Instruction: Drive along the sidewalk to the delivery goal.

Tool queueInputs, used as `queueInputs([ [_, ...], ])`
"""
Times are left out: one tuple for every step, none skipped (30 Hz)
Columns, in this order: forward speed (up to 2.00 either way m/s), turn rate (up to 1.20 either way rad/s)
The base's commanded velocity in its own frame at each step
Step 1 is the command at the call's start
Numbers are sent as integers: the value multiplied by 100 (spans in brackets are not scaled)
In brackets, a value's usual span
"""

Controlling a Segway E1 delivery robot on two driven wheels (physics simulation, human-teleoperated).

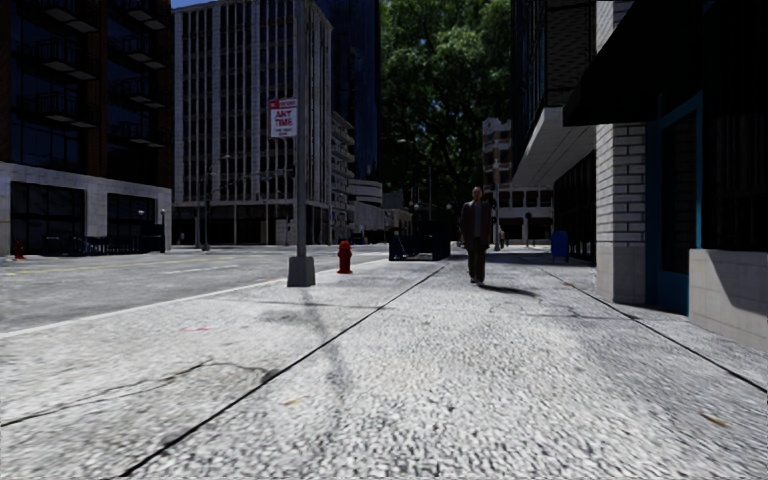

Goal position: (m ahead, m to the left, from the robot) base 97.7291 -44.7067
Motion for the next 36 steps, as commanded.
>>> queueInputs([
  [200, 30],
  [200, 10],
  [200, 0],
  [200, 0],
  [200, 0],
  [200, 0],
  [200, 0],
  [200, 0],
  [200, 0],
  [200, 0],
  [200, 0],
  [200, 0],
  [200, 0],
  [200, 0],
  [200, 0],
  [200, 3],
  [200, 19],
  [200, 28],
  [200, 28],
  [200, 31],
  [200, 31],
  [200, 31],
  [200, 31],
  [200, 31],
  [200, 31],
  [200, 19],
  [200, 19],
  [200, 6],
  [200, 0],
  [200, 0],
  [200, 0],
  [200, 0],
  [200, 0],
  [200, 0],
  [200, 0],
  [200, 0],
])
